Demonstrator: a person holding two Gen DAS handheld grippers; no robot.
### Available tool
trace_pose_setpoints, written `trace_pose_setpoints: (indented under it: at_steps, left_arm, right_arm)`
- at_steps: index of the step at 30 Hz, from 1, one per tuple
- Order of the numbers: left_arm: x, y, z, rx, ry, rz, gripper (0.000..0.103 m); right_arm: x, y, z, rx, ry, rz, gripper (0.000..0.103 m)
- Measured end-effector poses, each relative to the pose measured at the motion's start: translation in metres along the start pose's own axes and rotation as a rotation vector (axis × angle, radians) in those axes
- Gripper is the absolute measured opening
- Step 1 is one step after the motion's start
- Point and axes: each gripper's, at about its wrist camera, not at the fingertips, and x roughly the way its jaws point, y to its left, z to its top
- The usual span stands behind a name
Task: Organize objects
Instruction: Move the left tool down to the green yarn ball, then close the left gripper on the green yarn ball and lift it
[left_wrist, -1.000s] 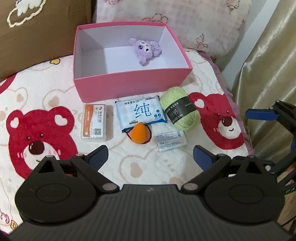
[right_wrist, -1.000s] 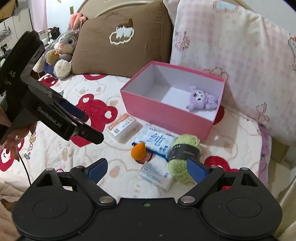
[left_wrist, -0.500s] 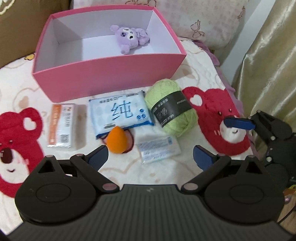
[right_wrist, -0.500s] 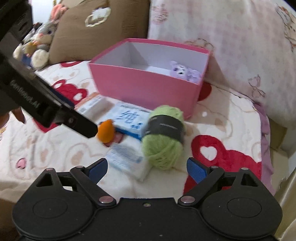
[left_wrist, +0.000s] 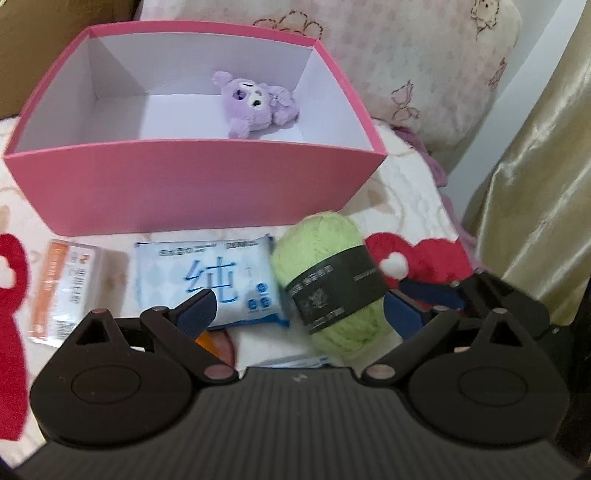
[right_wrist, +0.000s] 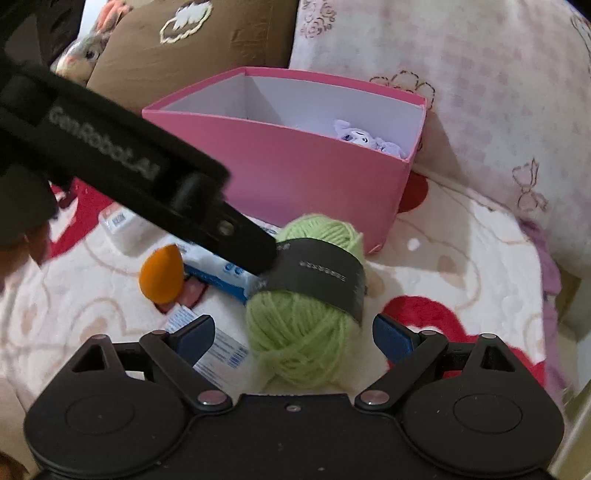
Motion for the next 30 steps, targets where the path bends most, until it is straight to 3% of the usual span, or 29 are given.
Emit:
trace_pose_setpoints:
  at_steps: [4, 7, 10, 11, 12, 17, 30]
  left_arm:
    - [0.014, -0.002, -0.001, -0.025, -0.011, -0.066, 0.096]
    - [0.028, 0.000, -0.003, -0.064, 0.012, -0.081, 0.095]
    - [0.040, 0.005, -0.007, -0.121, 0.028, -0.102, 0.079]
    - [0.044, 0.006, -0.008, -0.129, 0.038, -0.117, 0.065]
    - [0.046, 0.008, -0.010, -0.146, 0.045, -0.137, 0.056]
    - [0.042, 0.003, -0.014, -0.160, 0.016, -0.152, 0.051]
    - [-0.030, -0.021, -0.017, -0.098, -0.001, -0.170, 0.050]
  right_arm:
    - [0.005, 0.004, -0.002, -0.023, -0.021, -0.039, 0.095]
    - [0.011, -0.005, -0.005, 0.029, -0.035, -0.008, 0.094]
    - [0.019, -0.017, -0.008, 0.082, -0.045, 0.025, 0.086]
    - [0.022, -0.020, -0.009, 0.100, -0.033, 0.034, 0.075]
    - [0.024, -0.023, -0.011, 0.119, -0.019, 0.052, 0.074]
    - [0.018, -0.022, -0.012, 0.149, -0.026, 0.052, 0.063]
    - [-0.047, 0.005, 0.011, 0.165, -0.021, 0.031, 0.061]
